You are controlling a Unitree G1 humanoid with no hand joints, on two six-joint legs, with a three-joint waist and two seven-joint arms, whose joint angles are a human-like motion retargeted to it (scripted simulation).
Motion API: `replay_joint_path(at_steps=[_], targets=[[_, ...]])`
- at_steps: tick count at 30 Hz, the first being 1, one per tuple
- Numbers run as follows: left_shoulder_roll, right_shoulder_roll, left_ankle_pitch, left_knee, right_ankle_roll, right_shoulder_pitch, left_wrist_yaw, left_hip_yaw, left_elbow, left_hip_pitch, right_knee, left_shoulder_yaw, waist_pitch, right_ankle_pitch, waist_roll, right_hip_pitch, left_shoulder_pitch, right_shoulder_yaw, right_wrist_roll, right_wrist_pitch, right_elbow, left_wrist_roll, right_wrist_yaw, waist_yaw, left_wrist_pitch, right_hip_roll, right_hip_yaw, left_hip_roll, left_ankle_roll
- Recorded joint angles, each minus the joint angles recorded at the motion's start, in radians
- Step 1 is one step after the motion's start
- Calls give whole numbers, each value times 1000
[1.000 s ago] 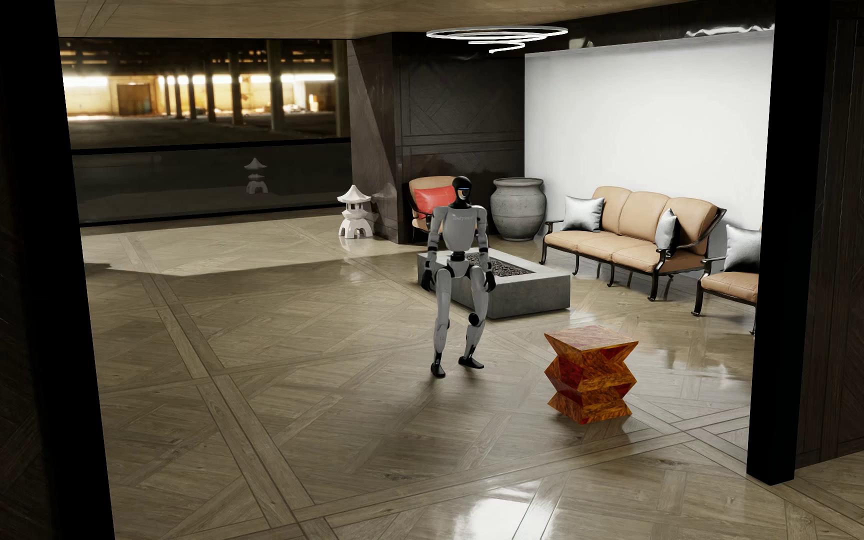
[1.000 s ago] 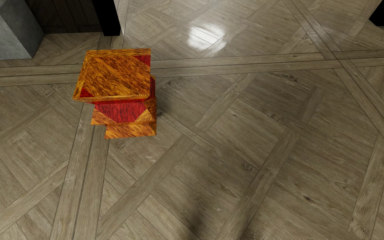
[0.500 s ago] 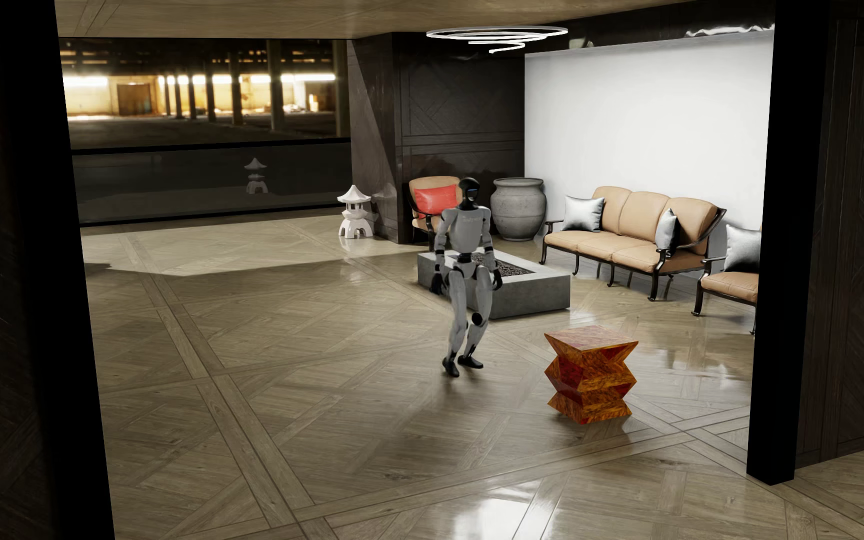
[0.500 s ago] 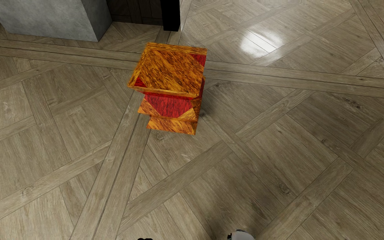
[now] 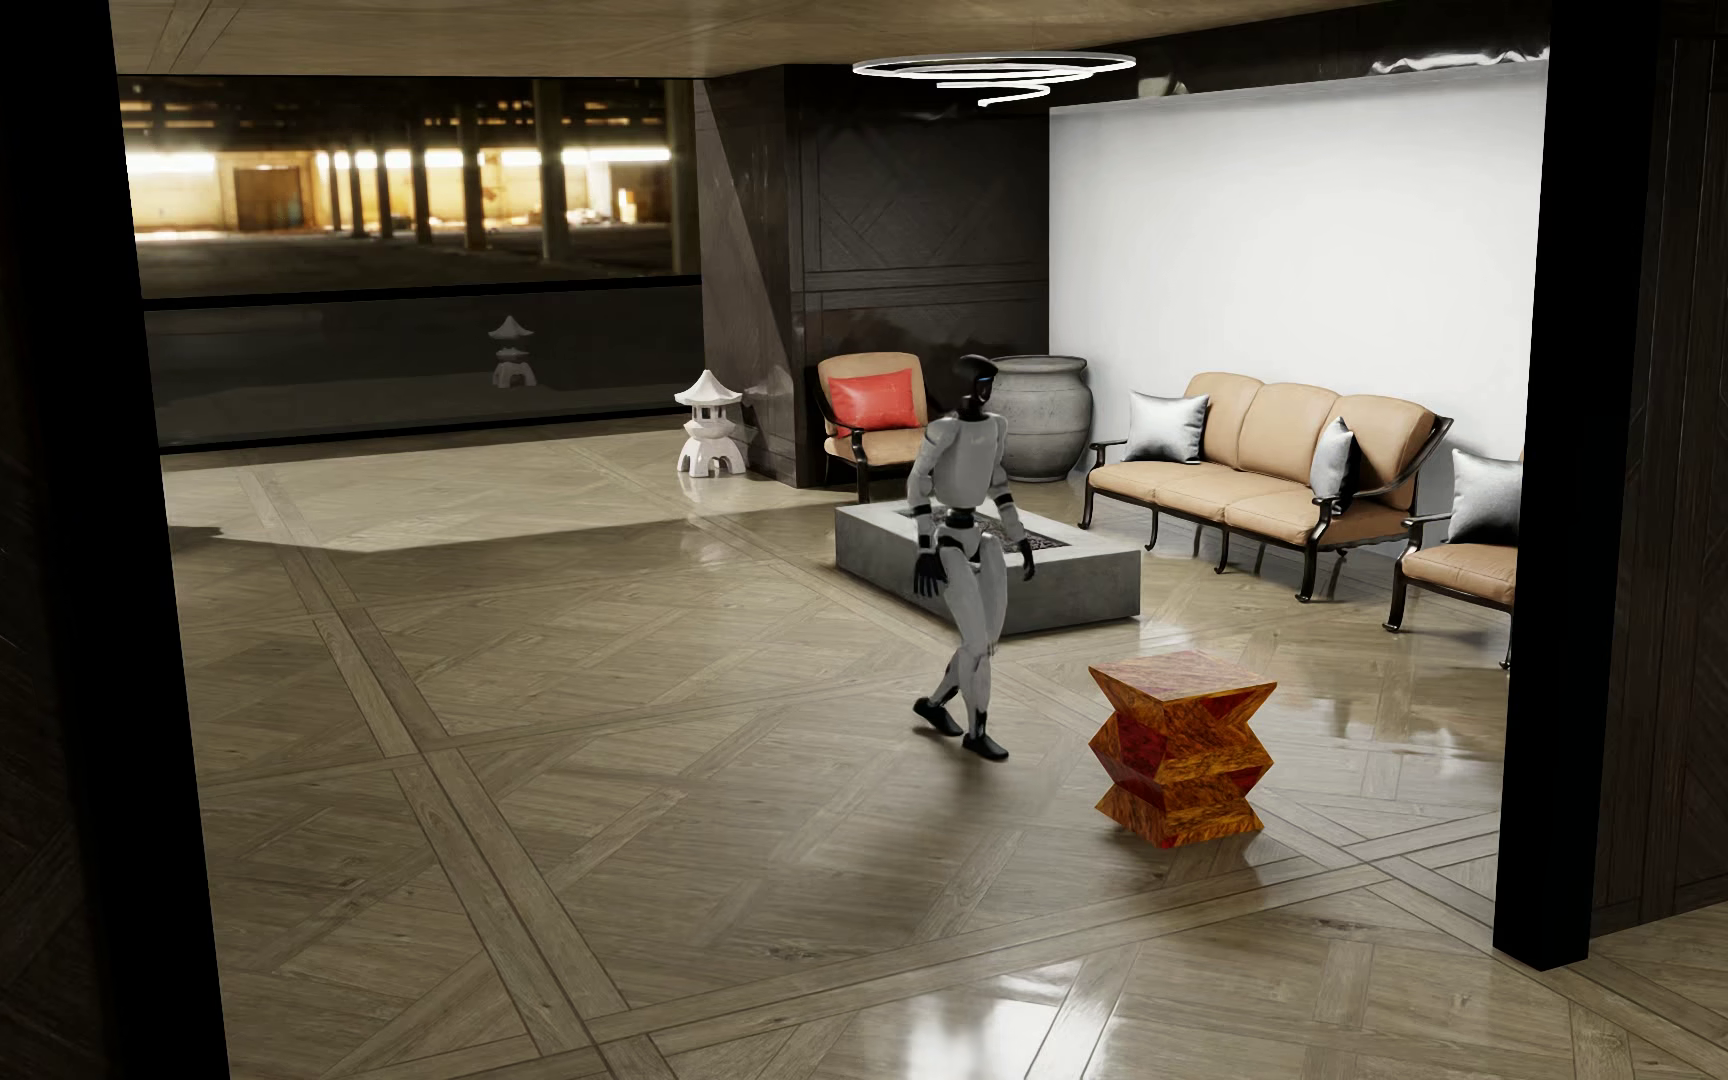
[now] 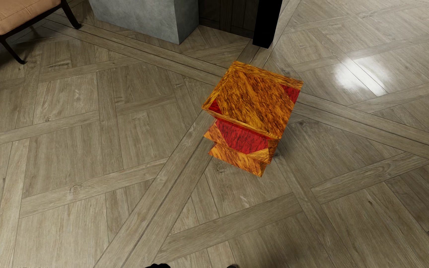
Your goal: Walk towards the endtable
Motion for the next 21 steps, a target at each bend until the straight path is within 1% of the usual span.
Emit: replay_joint_path(at_steps=[1, 2, 3, 4, 5, 6, 7, 8, 9, 10, 11, 12, 13, 14, 16, 18, 20, 21], targets=[[22, 4, 60, 86, 2, -4, -28, -13, 18, -39, -14, -12, 2, -7, 3, 22, 7, 5, 3, -23, -19, -1, -5, -2, 3, 4, -13, 11, -97], [43, 12, 81, 183, 3, -20, -45, -23, 17, -82, -13, -8, 5, -19, 7, 36, 28, 14, 9, -32, -35, -3, -10, -5, 11, 9, -23, 33, -277], [58, 14, 97, 294, 6, -26, -42, 19, 17, -139, -4, 6, 10, -33, 12, 44, 44, 17, 16, -47, -51, -10, -14, -16, 19, 7, -38, 41, -293], [66, 17, 79, 387, 11, -37, -21, 18, 14, -194, 6, 24, 15, -46, 17, 50, 63, 18, 20, -55, -66, -20, -19, -22, 24, 4, -47, 62, -294], [67, 19, 70, 449, 17, -49, 2, 26, 16, -242, 11, 41, 20, -55, 23, 56, 80, 16, 23, -60, -79, -33, -27, -24, 27, 4, -48, 118, -294], [63, 18, 58, 467, 23, -60, 14, 44, 24, -276, 10, 52, 23, -60, 29, 63, 93, 17, 24, -63, -90, -44, -35, -17, 31, 7, -40, 197, -303], [56, 15, 42, 443, 31, -69, 9, 81, 35, -295, 2, 53, 25, -61, 36, 71, 100, 20, 23, -68, -100, -49, -41, -5, 34, 12, -26, 273, -242], [54, 12, 25, 381, 39, -75, -8, 121, 44, -305, -3, 46, 26, -63, 42, 77, 103, 28, 22, -72, -108, -47, -41, 9, 35, 19, -9, 334, -169], [56, 5, 2, 287, 47, -74, -26, 147, 42, -306, -5, 38, 26, -67, 48, 81, 110, 33, 21, -87, -108, -44, -38, 23, 32, 27, 8, 370, -108], [55, 1, -10, 179, 56, -73, -37, 129, 36, -307, -10, 35, 26, -69, 53, 87, 114, 40, 19, -97, -108, -43, -33, 37, 28, 32, 28, 361, -72], [51, -3, -11, 56, 65, -72, -37, 55, 29, -302, -13, 40, 26, -72, 55, 92, 118, 47, 17, -102, -106, -45, -30, 48, 27, 36, 48, 316, -58], [46, -5, -3, -77, 75, -71, -29, -57, 19, -284, -14, 47, 24, -77, 56, 96, 124, 53, 15, -104, -100, -46, -26, 54, 27, 39, 70, 260, -77], [33, -5, 36, -160, 85, -74, -18, -123, 16, -255, -21, 53, 23, -77, 57, 101, 123, 61, 14, -88, -97, -46, -23, 55, 27, 39, 92, 230, -111], [22, -6, 28, -185, 96, -76, -10, -110, 13, -231, -16, 56, 22, -79, 58, 102, 122, 62, 16, -72, -88, -44, -22, 51, 26, 38, 113, 232, -117], [-1, -3, 31, -215, 121, -75, -9, -35, 21, -193, -13, 43, 21, -78, 55, 103, 104, 35, 26, -38, -62, -28, -33, 44, 26, 27, 164, 236, -82], [-11, 3, 28, -239, 148, -75, -20, 29, 15, -162, -19, 32, 19, -70, 47, 103, 82, 23, 26, -12, -30, -14, -39, 39, 25, 21, 218, 236, -64], [-13, -2, 21, -264, 176, -67, -7, 94, -4, -132, -21, 32, 19, -62, 38, 96, 60, 32, 18, -4, -4, -6, -24, 33, 17, 17, 276, 236, -48], [-13, -8, 19, -280, 189, -50, 1, 129, 0, -116, -17, 30, 19, -60, 33, 88, 40, 31, 19, -10, 0, -6, -14, 32, 13, 16, 308, 234, -40]])
